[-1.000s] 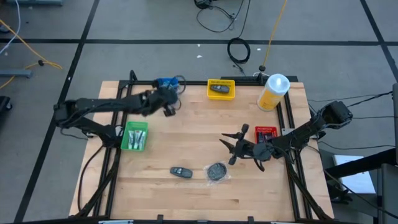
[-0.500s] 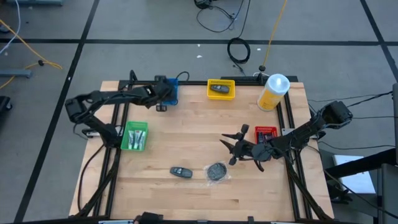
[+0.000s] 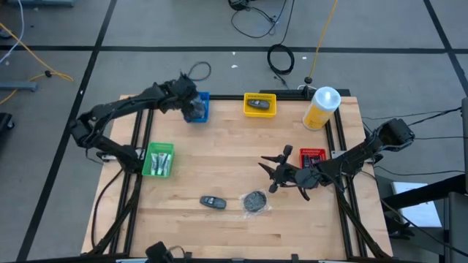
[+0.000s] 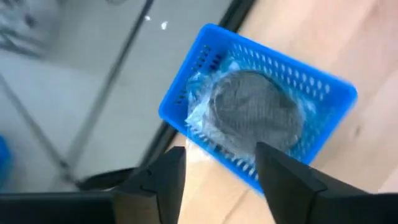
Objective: Pick & Place Travel size toiletries
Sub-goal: Put the right black hairbrush into the blue bin
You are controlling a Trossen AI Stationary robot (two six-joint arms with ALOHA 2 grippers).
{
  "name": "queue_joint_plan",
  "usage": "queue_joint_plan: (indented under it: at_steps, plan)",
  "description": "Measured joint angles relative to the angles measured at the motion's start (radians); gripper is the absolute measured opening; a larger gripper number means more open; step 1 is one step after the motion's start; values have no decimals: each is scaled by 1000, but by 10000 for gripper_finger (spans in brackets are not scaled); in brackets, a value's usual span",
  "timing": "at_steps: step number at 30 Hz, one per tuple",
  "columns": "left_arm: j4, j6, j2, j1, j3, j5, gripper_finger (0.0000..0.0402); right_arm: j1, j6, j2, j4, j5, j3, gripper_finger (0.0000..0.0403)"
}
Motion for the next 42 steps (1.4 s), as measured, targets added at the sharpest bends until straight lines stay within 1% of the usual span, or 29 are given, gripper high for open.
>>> queue_joint_plan:
  at_steps: [3,5,10,14,16,21,23,26,29,32,35,36,37,40,42]
  plan:
    - [68,-71,29,75,-18,151,147,0,1,0,0,0,0,111]
    - [103,-90,54,111,-33,206,115,0,1,0,0,0,0,111]
    - [168,-61,142,161,-46,175,44,-2,1,0,-9,0,0,110]
    - [241,-25,207,163,-47,177,7,-5,0,0,-31,0,0,109]
    - [277,-14,238,163,-47,179,5,-9,2,0,-38,0,0,108]
    - [322,16,314,163,-47,181,18,-11,23,0,-46,0,-1,107]
    - [334,32,333,163,-47,174,15,-10,24,0,-46,0,-1,106]
    - [335,54,331,155,-47,141,5,-10,22,0,-45,0,-1,105]
    - [303,77,267,136,-47,81,3,-10,18,0,-45,0,-1,105]
    - [272,86,161,107,-46,24,12,-10,4,0,-45,0,-1,104]
    - [238,41,34,69,-46,31,21,-7,22,0,-53,-12,-1,103]
    - [223,11,-8,53,-45,57,22,-6,44,0,-65,-50,-1,103]
    - [210,-21,-48,35,-45,96,23,-8,69,0,-87,-118,-1,103]
    - [186,-97,-134,-42,-45,268,22,-33,178,1,-154,-397,-1,112]
    - [203,-126,-169,-117,-50,369,16,-53,258,10,-186,-567,-1,125]
